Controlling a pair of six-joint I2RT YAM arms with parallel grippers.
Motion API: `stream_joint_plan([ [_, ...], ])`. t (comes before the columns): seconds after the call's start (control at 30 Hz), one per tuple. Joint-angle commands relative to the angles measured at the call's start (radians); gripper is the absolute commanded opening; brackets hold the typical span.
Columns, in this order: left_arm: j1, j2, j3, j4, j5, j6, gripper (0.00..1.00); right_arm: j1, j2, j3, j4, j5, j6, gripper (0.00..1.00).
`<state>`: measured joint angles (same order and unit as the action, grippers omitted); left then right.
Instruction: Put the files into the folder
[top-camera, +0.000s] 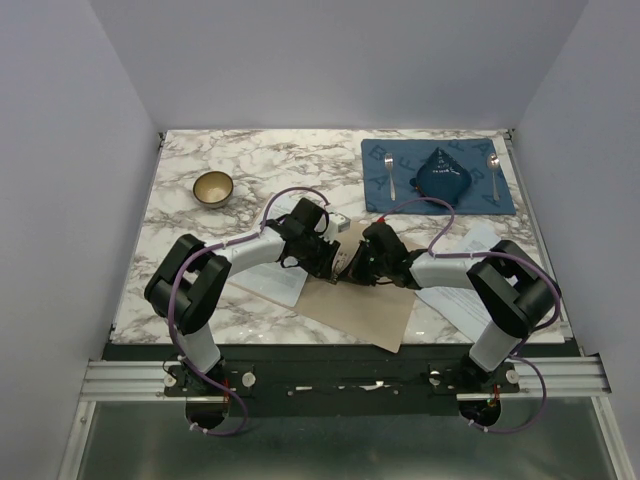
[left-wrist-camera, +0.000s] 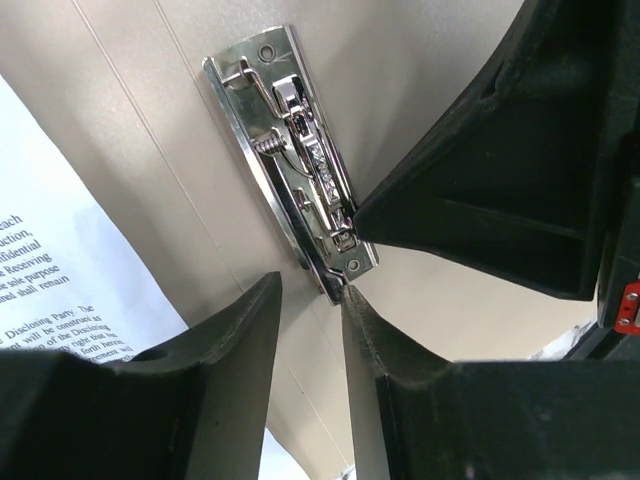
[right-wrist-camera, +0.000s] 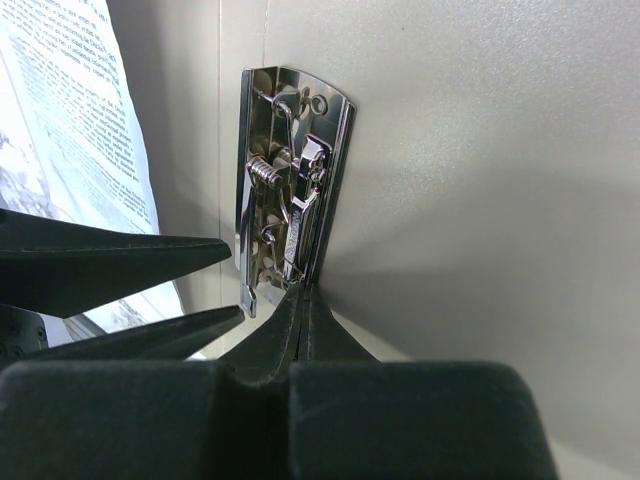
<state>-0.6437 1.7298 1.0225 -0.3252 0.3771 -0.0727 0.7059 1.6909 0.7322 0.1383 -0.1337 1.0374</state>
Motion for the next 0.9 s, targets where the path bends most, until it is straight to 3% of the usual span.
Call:
stream_joint_plan([
  [0.0,-0.004,0.008,-0.007,0.029,-0.029,-0.004,0.4,0.001,0.047,-0.039,-0.069,0.037,-0.02,0.0],
  [0.3,-0.002,0.02,-0.01,0.025,-0.046,0.008,0.33,0.001,0.049,-0.045,-0.066,0.037,-0.016,0.0],
  [0.87,-0.028,0.034,0.01,-0.02,-0.043,0.022,0.33,0.001,0.059,-0.045,-0.065,0.032,-0.01,0.0],
])
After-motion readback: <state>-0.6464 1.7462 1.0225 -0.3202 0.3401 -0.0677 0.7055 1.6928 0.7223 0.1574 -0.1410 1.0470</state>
